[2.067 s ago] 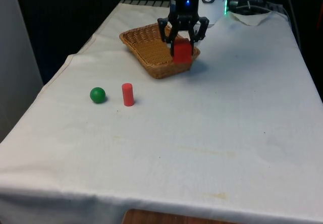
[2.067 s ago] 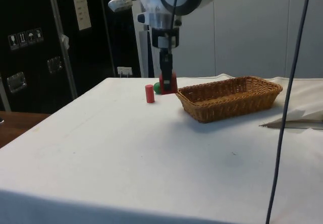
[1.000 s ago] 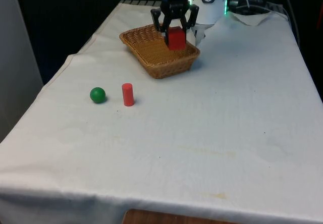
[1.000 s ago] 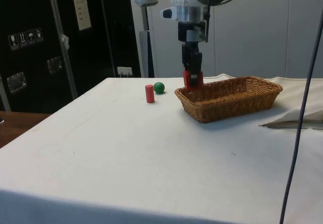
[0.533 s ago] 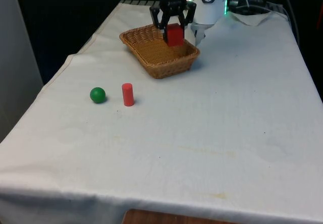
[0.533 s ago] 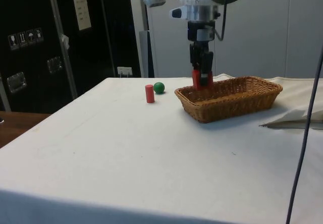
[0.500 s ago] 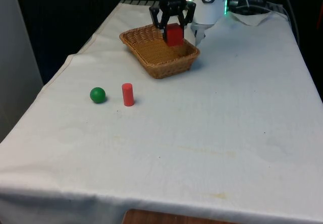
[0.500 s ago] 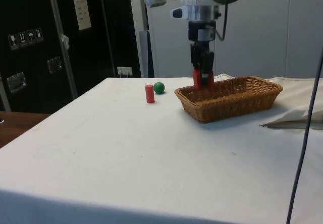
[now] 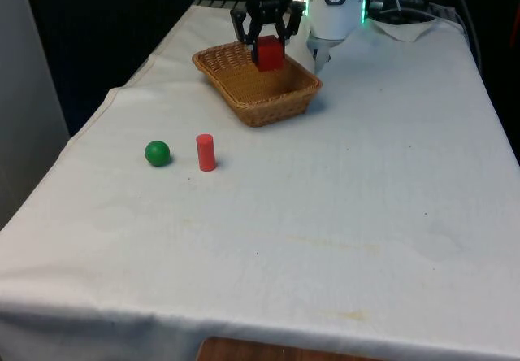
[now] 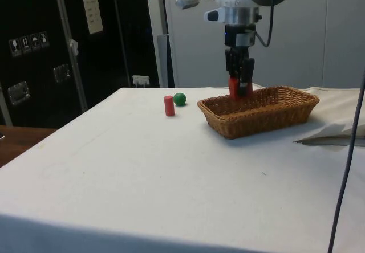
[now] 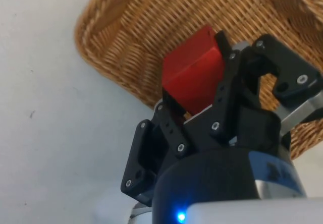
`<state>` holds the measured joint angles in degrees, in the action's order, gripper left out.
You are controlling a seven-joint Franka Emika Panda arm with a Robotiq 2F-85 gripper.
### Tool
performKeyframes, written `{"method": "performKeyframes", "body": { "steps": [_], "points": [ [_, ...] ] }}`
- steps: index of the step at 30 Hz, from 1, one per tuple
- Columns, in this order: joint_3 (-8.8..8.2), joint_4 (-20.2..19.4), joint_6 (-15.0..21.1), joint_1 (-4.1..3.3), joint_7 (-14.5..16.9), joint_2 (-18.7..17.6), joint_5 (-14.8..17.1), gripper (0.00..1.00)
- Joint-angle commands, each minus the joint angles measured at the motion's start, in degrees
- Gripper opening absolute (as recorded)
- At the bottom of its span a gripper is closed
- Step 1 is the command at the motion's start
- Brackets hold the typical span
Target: Pick up the object to the left of the cylinder and place it into the basket.
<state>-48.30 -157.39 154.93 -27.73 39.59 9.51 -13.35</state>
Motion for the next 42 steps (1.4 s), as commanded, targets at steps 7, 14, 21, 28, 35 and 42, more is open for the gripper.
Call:
{"method": "performKeyframes", "body": {
  "steps": [7, 14, 21, 28, 35, 42],
  "points": [
    [-2.52, -0.46, 0.34, 0.52, 1.26, 0.23, -2.52, 0.02],
    [-4.76, -1.55, 2.69, 1.15, 3.32, -0.74, -3.95, 0.02],
    [-7.16, -3.95, 7.28, 0.80, 6.19, -2.41, -3.27, 0.02],
    [-8.77, -6.02, 11.69, 0.80, 8.08, -4.24, -3.04, 0.02],
    [-9.63, -7.33, 14.55, 0.74, 8.77, -4.98, -2.98, 0.02],
    [-9.51, -7.16, 14.15, 0.63, 8.65, -5.21, -2.92, 0.02]
  ]
}}
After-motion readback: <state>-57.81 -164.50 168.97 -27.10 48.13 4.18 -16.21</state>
